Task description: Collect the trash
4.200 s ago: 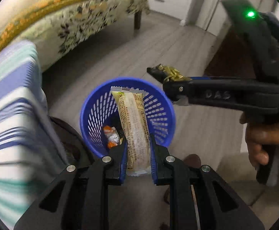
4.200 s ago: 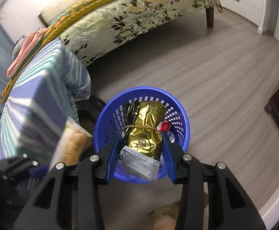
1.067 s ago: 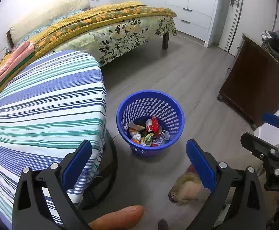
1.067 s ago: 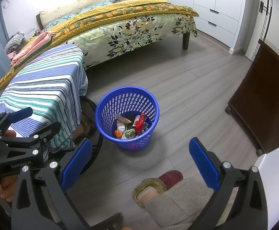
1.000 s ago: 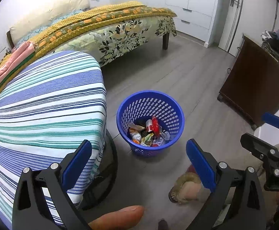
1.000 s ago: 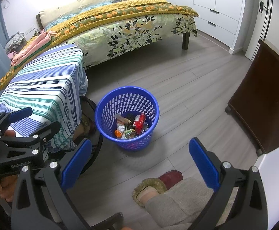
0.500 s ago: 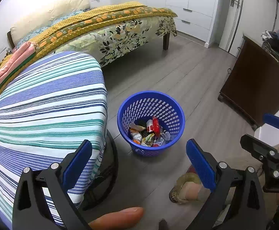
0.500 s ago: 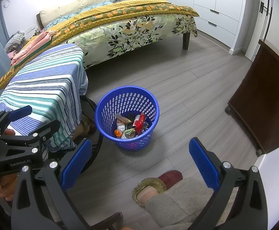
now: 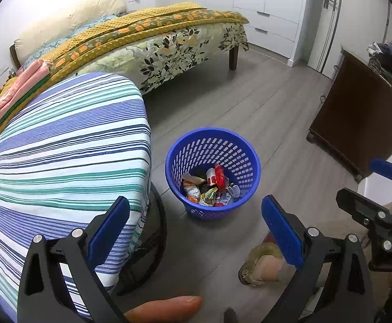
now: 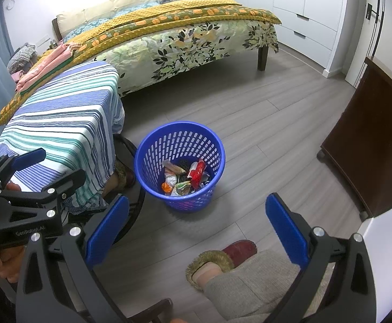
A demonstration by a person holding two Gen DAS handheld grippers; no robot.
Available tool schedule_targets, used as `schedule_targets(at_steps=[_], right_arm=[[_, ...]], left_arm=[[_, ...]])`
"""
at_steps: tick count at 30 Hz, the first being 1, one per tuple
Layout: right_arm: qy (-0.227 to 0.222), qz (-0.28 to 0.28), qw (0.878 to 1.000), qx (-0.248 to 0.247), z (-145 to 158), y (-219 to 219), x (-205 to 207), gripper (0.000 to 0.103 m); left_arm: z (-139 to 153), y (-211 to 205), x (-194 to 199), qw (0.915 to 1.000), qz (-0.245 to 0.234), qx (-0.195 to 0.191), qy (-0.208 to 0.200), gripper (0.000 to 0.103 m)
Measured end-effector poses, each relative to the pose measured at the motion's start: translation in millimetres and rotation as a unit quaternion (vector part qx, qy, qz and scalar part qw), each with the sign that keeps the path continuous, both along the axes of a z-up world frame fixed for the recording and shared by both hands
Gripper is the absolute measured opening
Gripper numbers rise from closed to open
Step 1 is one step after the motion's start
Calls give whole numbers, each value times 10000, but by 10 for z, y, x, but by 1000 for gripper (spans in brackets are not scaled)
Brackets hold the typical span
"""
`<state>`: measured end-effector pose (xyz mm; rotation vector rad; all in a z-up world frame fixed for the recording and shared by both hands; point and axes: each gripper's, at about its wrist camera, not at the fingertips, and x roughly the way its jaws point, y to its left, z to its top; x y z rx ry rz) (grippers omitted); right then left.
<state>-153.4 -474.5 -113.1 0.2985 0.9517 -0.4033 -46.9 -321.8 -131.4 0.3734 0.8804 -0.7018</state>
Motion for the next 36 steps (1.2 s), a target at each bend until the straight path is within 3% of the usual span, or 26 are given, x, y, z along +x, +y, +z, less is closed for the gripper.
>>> schedule_targets(at_steps=[36], right_arm=[[71,-30,10000,7,-86,-72,-20,98]], left_arm=[[-49,-26,-12,10000,-95,26,-9,96]])
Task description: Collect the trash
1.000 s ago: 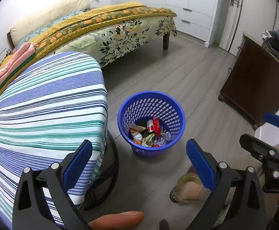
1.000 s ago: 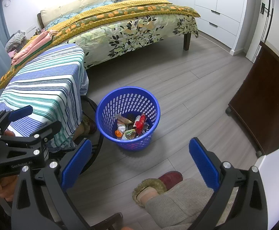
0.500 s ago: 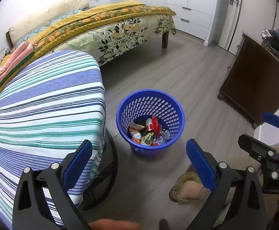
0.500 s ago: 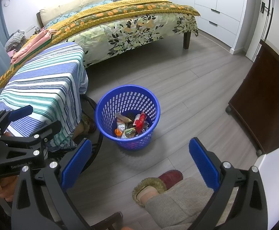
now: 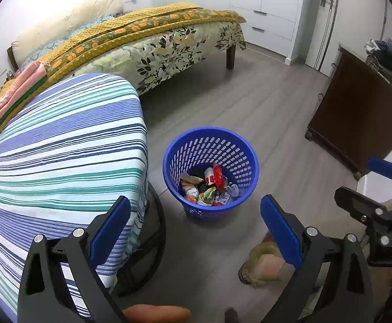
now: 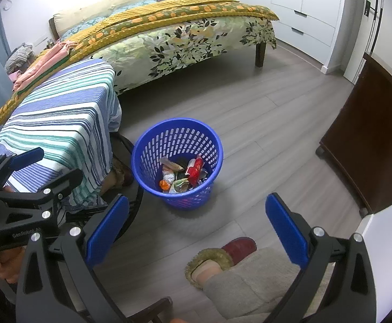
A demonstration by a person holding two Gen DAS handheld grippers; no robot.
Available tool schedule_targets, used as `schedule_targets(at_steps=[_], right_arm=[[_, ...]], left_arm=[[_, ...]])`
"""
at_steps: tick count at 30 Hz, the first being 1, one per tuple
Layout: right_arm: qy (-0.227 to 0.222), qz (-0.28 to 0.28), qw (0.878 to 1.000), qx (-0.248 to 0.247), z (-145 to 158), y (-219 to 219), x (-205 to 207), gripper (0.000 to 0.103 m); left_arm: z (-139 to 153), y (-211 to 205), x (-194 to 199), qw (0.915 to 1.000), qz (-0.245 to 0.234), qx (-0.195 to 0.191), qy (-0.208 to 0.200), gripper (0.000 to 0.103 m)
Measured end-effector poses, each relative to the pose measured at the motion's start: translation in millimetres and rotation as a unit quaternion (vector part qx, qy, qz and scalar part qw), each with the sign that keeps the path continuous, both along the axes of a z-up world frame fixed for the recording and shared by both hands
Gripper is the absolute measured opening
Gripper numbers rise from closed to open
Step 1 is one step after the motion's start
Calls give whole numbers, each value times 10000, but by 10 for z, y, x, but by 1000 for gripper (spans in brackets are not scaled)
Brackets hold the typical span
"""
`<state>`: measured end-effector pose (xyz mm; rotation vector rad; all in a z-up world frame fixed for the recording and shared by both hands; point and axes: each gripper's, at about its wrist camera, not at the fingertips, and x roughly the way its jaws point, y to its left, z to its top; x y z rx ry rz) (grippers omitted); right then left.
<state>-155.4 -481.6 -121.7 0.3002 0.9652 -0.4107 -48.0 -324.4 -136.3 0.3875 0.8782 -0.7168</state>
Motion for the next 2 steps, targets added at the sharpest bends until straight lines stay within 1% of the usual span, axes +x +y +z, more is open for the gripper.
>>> schedule_targets(at_steps=[2], right_arm=[[6,-6,10000,3,-4,-11,-5,98]], left_arm=[[-6,-4,-2,10000,-5,3,24,96]])
